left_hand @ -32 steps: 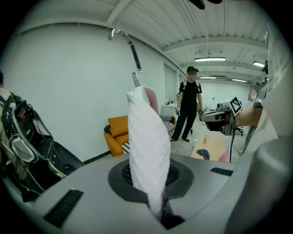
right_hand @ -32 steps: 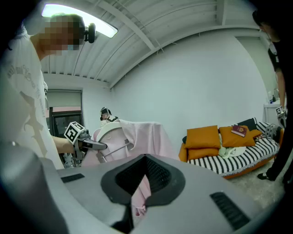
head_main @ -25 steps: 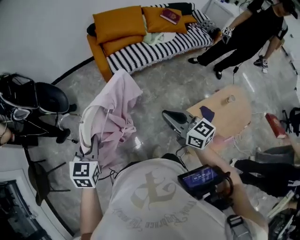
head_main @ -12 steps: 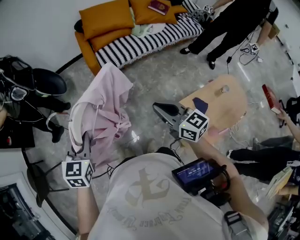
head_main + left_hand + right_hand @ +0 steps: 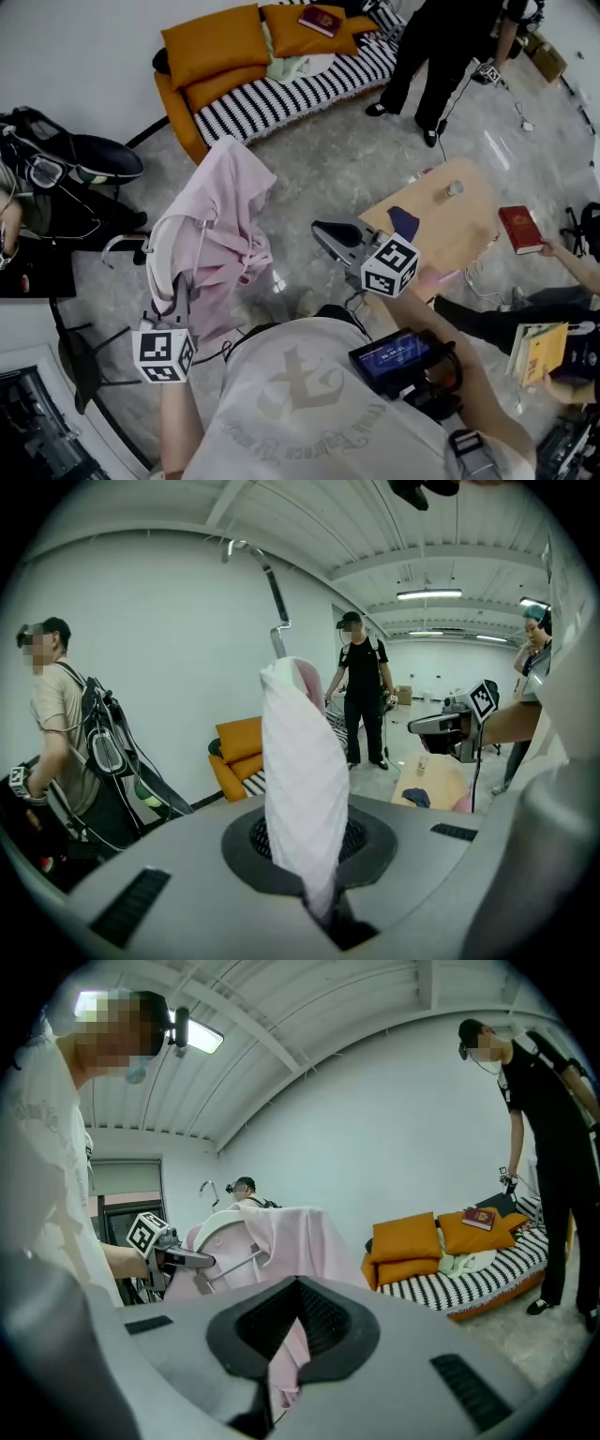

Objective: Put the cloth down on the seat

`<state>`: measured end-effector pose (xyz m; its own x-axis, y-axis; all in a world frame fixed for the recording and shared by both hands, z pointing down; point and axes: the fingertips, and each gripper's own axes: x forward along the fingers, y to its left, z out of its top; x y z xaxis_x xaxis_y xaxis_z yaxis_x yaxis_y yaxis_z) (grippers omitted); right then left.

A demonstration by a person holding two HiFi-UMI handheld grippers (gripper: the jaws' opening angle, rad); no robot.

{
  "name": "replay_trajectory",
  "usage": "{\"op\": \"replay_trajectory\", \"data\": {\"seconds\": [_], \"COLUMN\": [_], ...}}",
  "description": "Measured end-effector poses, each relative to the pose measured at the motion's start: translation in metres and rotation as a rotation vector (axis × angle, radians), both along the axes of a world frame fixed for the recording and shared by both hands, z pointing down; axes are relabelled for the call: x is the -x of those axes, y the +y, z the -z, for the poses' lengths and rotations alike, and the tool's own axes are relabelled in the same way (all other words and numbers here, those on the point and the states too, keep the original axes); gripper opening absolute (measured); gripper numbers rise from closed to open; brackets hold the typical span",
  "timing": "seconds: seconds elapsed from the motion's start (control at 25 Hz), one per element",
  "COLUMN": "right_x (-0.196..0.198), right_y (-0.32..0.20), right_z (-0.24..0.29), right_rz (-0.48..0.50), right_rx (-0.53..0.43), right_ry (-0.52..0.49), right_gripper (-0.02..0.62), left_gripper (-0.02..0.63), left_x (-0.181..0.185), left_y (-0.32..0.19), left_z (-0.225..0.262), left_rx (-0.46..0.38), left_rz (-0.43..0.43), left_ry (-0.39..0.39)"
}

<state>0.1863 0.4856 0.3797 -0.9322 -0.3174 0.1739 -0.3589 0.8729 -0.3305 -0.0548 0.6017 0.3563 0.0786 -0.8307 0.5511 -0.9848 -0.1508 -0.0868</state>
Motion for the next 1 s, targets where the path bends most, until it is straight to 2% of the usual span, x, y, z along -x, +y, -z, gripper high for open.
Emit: {"op": "replay_trajectory", "data": {"seconds": [0.28, 0.76, 1.0], "right_x": [-0.009, -0.018, -0.008], "right_y": [0.006, 0.007, -0.014], "right_z": [-0.01, -0.02, -0.013], "right_rz": [0.003, 0.006, -0.007], "right_rx": [0.004, 0.03, 0.037], "right_ry": [0.018, 0.003, 0.028], "right_gripper": [0.015, 0.015, 0.015], "left_gripper": [0.018, 0.018, 0.018], "left_x": [-0.004, -0.01, 0.001], "left_y": [0.003, 0.001, -0.022], "left_z": [0.006, 0.022, 0.032], "left_rx": [0.002, -0.003, 0.001], "left_rz": [0.019, 0.034, 0.023], "left_ry": [-0.001, -0.058, -0.047]}}
